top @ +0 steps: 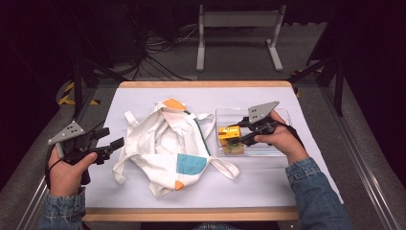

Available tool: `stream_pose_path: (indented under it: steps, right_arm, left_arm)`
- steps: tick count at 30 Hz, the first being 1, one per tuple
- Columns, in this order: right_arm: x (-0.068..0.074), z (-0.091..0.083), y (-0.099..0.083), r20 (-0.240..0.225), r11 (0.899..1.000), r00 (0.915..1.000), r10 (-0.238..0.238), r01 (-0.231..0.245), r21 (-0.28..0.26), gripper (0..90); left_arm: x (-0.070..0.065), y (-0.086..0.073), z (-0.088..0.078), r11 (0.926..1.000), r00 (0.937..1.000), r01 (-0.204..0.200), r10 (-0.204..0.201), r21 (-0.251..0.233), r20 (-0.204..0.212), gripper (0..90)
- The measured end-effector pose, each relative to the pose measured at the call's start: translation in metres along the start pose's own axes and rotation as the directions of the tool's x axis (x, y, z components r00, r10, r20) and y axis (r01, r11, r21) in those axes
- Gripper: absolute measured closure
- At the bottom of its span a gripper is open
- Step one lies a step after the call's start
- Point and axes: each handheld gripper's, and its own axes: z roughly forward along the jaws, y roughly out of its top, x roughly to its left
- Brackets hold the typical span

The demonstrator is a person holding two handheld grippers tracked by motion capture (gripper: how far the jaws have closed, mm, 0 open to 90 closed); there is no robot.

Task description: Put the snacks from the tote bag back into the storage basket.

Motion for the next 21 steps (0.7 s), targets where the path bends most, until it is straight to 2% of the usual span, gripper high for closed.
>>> stream_pose_path:
  steps: [12, 16, 21]
  right_arm:
    - [0.0003, -0.0012, -0.0003, -0.009, 0.999, 0.9998, -0.015, 0.015, 0.036, 51.7]
    - [0.0004, -0.0043, 0.0003, -0.010, 0.997, 0.9998, -0.020, 0.020, 0.075, 51.7]
    - [0.0006, -0.0066, -0.0008, -0.009, 0.995, 0.9998, -0.019, 0.020, 0.095, 51.7]
  left_arm:
    - [0.0004, -0.0002, 0.0001, 1.0000, 1.0000, -0.002, 0.002, 0.002, 0.002, 23.8]
    - [0.0007, -0.0003, 0.0002, 1.0000, 1.0000, -0.001, 0.001, 0.003, 0.002, 23.6]
    - [0.0005, -0.0003, 0.0007, 1.0000, 1.0000, -0.001, 0.001, 0.005, 0.004, 23.6]
